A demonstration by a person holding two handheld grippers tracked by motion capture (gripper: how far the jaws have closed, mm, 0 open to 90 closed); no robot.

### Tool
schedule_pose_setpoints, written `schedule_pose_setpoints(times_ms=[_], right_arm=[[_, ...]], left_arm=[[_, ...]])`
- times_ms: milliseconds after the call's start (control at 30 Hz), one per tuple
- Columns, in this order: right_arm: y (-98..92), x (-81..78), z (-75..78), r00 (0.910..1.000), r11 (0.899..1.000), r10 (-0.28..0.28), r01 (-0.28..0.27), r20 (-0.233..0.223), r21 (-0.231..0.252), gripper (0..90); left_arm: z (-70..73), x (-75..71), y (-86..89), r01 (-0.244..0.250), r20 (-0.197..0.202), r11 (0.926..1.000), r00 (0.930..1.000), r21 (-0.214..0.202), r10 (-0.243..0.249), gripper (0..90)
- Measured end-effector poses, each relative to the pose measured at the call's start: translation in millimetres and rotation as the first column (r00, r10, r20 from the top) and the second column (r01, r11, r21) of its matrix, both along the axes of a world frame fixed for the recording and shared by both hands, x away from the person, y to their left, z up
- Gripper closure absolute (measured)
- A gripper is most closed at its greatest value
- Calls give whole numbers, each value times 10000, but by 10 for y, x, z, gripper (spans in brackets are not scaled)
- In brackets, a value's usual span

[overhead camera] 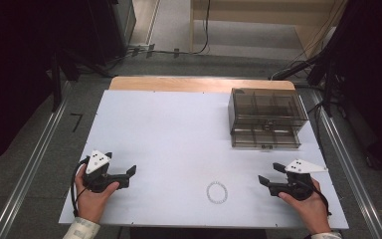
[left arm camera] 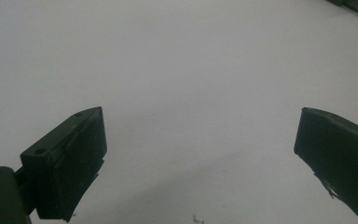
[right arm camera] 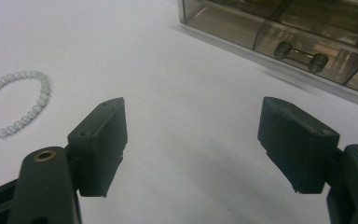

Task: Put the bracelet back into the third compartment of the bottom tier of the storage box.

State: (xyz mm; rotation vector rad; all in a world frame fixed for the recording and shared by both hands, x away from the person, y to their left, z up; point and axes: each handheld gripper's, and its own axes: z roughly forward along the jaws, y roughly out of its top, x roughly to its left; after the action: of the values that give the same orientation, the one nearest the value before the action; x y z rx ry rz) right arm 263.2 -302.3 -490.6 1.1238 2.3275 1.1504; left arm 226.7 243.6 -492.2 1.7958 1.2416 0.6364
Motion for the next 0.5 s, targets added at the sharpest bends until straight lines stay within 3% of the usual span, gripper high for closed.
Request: schedule_pose_setpoints(times_ms=[500], right_arm=[[109,-24,0,9989,9989,464,-464,9,-50,225]], left_arm=[[1,-5,-1,-6,31,10000,10000,9,6,28]])
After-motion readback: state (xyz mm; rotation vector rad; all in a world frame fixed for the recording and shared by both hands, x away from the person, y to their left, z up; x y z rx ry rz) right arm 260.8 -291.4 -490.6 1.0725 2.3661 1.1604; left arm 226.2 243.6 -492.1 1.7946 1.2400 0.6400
